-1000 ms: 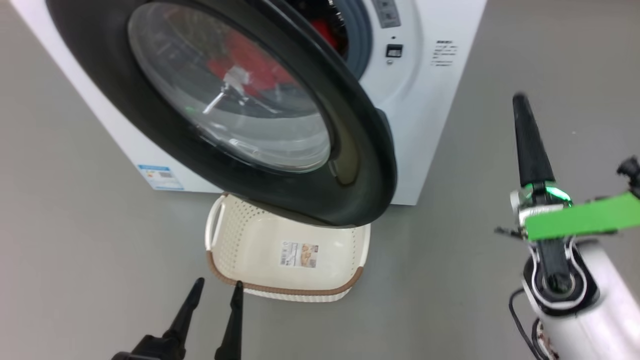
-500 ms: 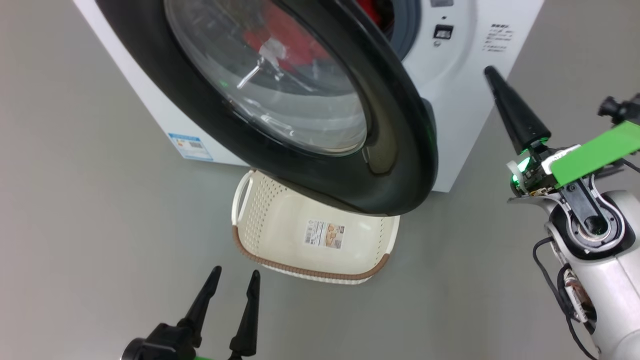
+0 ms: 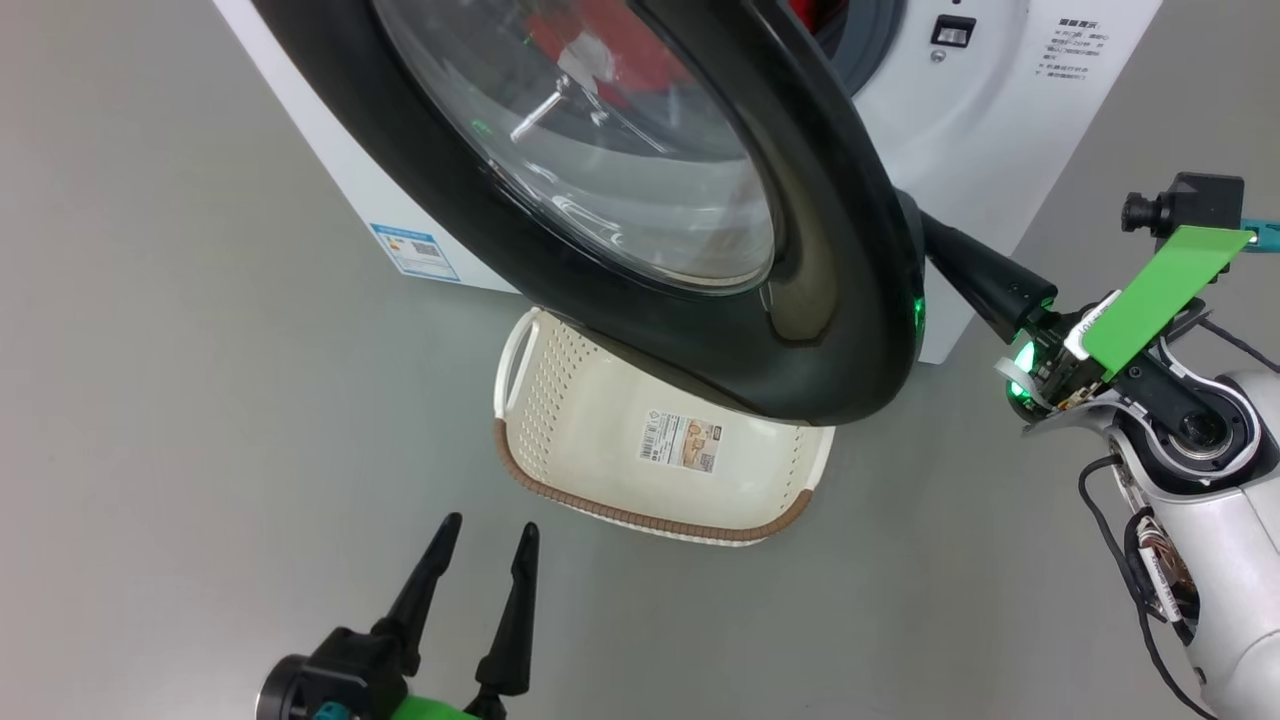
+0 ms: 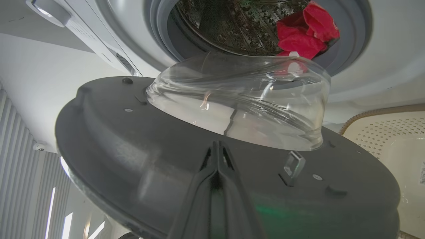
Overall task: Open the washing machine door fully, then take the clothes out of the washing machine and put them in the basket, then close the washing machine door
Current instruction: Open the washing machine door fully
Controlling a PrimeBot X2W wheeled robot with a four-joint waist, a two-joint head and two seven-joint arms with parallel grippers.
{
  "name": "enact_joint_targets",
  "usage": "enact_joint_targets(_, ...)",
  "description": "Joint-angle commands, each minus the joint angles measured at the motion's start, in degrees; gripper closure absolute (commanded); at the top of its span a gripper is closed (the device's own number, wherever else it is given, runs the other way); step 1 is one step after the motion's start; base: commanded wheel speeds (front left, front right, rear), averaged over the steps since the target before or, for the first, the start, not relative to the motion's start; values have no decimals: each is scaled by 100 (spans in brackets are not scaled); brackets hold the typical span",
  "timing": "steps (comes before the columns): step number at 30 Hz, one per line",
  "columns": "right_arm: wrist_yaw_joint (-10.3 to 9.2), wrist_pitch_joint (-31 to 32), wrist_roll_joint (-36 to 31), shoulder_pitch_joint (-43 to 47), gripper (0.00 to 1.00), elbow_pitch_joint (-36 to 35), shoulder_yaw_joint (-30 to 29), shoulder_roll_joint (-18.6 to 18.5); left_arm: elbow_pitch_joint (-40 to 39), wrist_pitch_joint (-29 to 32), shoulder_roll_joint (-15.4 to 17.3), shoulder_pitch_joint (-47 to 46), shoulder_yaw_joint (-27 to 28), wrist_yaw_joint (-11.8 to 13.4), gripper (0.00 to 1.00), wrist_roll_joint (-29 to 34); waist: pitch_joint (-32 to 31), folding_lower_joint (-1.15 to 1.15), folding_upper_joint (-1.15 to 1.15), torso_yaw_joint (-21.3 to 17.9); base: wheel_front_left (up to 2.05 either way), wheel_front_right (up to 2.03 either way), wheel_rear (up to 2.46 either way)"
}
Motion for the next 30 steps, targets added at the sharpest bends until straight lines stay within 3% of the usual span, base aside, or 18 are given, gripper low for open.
enact_joint_targets(1,44,75,28,-100,100,-144,27,60,-100,-52,43,-131,160,49,0,-43,-20,0,0,27,0,0,0)
enact_joint_targets(15,44,648,-382,549,100,-150,58,579,-41,-52,43,118,123,47,0,-10,-518,0,0,401,0,0,0)
enact_joint_targets(30,44,905,-558,1023,100,-226,245,1001,-56,-52,43,491,217,37,0,48,-1002,0,0,1316,0,0,0)
